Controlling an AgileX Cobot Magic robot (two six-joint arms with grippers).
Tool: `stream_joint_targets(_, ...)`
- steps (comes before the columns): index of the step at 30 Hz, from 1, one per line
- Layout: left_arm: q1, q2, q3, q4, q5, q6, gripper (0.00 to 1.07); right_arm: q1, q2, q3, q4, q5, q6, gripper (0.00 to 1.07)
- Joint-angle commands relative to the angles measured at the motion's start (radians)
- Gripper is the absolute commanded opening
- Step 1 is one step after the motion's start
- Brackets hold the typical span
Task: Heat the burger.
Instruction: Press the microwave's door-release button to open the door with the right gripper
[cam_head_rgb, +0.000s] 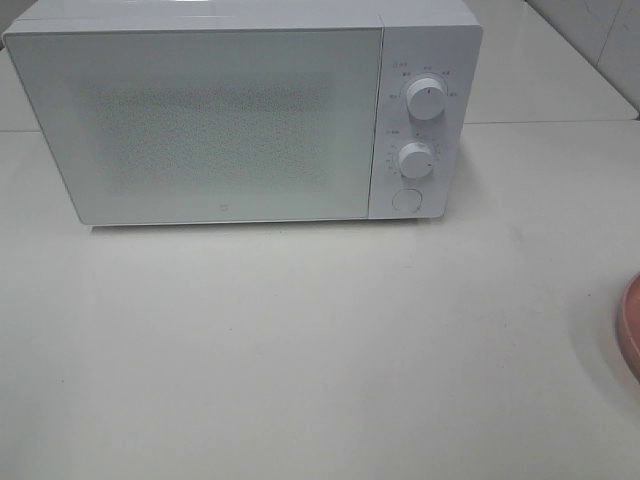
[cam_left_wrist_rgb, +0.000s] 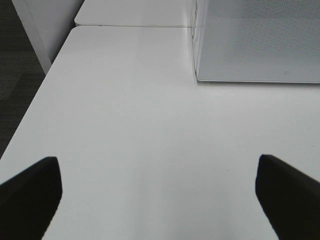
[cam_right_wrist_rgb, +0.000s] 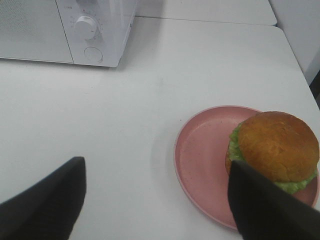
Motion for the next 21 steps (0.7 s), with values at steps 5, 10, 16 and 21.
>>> stream_joint_targets(5,0.002,-0.023,0.002,-0.01,-0.016,-0.004,0.98,-0.006,-0.026,0.003,0.001,-0.011,-0.001,0.75)
stream_joint_targets(10,0.002,-0.023,0.002,-0.01,-0.016,-0.004,0.98,-0.006,-0.026,0.003,0.001,-0.011,-0.001,0.75)
stream_joint_targets(16,0.002,-0.023,0.002,-0.01,-0.016,-0.004,0.98,-0.006,0.0,-0.006,0.001,-0.026,0.003,0.75)
stream_joint_targets(21,0.002,-0.023,0.002,-0.01,-0.016,-0.004,0.98,-0.006,0.107,-0.024,-0.001,-0.068,0.003,0.75)
